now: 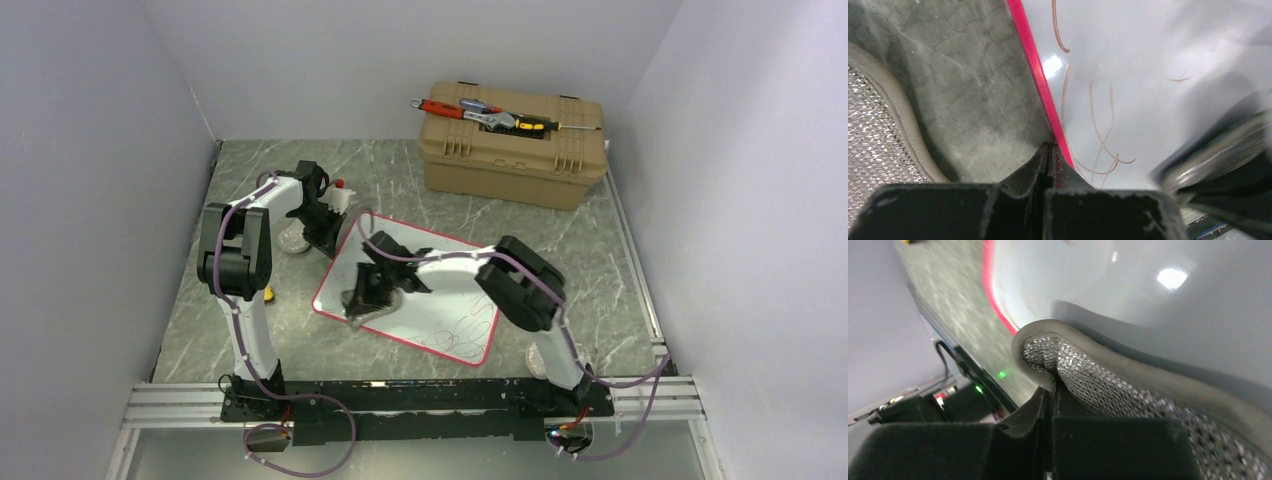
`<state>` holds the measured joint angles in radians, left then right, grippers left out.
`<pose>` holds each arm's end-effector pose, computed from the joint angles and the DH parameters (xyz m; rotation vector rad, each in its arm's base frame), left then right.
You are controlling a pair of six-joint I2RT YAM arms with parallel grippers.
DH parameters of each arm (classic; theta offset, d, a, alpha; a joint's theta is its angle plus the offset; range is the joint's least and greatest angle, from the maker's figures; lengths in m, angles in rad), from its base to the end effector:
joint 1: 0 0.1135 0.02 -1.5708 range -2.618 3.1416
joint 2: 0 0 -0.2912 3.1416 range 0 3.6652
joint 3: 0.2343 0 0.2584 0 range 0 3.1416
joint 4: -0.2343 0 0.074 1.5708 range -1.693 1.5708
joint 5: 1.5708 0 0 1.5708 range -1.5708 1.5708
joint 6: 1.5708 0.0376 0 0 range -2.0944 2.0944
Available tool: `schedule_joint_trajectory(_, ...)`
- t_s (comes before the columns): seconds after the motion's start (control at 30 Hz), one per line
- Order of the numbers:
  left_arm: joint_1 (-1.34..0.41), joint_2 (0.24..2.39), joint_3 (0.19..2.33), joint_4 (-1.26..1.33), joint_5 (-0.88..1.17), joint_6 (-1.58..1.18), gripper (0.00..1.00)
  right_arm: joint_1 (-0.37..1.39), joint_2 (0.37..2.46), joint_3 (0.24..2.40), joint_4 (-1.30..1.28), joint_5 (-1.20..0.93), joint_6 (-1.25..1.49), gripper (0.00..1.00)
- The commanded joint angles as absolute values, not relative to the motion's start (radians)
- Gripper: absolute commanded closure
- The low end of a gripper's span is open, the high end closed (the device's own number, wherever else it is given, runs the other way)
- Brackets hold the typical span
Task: Erase the whiteboard
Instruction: Hold the whiteboard at the center of the board.
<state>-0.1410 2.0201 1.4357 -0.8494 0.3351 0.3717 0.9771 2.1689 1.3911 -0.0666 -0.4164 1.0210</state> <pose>0.3984 -0.0690 0.1787 0.7762 2.8270 -0.4694 0.2543 0.4040 0.1395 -0.1649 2.8316 1.2268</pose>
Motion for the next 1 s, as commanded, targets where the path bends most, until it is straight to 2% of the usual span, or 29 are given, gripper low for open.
schedule_joint_trajectory(0.0,-0.153,1.997,1.428,-0.87,0.372,0.368,0.96,0.906,1.965,1.068,-0.086,-0.325,1.038,1.0)
schedule_joint_trajectory(0.13,-0.152,1.989,1.423,-0.872,0.389,0.367,0.96,0.89,1.841,0.867,-0.128,-0.243,1.017,1.0)
schedule_joint_trajectory(0.27,-0.152,1.992,1.426,-0.875,0.386,0.368,0.96,0.898,1.909,0.858,-0.084,-0.258,1.022,1.0)
schedule_joint_trajectory(0.37,-0.152,1.987,1.418,-0.87,0.384,0.369,0.96,0.929,2.038,0.984,-0.037,-0.285,1.032,1.0)
schedule_joint_trajectory(0.5,-0.152,1.982,1.426,-0.872,0.379,0.365,0.96,0.97,2.192,1.275,-0.076,-0.328,1.021,1.0)
schedule_joint_trajectory(0.63,-0.152,1.982,1.432,-0.877,0.378,0.362,0.96,0.978,2.228,1.413,-0.151,-0.338,0.998,1.0)
schedule_joint_trajectory(0.73,-0.152,1.984,1.431,-0.875,0.383,0.361,0.96,0.954,2.113,1.27,-0.156,-0.296,1.002,1.0)
schedule_joint_trajectory(0.97,-0.153,1.995,1.417,-0.862,0.389,0.364,0.96,0.822,1.694,0.692,-0.177,-0.218,1.024,1.0)
